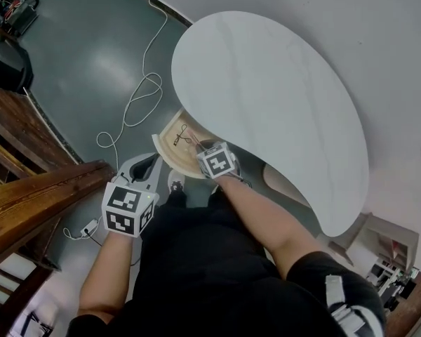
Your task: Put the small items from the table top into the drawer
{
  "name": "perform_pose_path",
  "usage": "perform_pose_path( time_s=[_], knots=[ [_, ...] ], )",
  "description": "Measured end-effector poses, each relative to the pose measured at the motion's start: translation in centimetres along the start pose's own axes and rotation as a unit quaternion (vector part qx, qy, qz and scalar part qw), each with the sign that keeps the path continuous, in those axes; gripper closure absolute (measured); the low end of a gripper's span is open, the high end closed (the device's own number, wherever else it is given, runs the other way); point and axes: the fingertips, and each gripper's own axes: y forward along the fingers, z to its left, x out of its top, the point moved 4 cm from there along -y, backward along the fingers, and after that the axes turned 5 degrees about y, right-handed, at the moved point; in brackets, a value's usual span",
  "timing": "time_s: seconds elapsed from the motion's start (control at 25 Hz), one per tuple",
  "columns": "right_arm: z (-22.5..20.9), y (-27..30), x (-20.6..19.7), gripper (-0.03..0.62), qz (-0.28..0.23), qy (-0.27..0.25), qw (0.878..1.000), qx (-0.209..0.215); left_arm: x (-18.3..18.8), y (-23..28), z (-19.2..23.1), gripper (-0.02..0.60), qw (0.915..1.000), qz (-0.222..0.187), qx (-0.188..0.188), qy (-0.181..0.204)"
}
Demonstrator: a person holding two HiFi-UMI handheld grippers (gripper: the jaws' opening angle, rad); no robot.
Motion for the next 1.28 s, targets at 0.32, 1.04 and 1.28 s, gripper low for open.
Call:
perform_pose_path(
  time_s=[0.32,1.04,1.28],
  knots=[
    [-1.7,5.0,-0.9,0.553,0.058,-0.108,0.991,-0.051,-3.3,-1.6,0.6,0.566,0.9991,0.029,0.019,-0.024],
    [-2.8,8.1,-1.6,0.511,0.092,-0.131,0.984,-0.071,-5.5,-2.9,1.4,0.566,0.997,0.032,0.038,-0.059],
    [-1.7,6.1,-1.5,0.511,0.07,-0.134,0.987,-0.063,-4.3,-2.3,1.3,0.566,0.9987,0.018,0.024,-0.041]
  ],
)
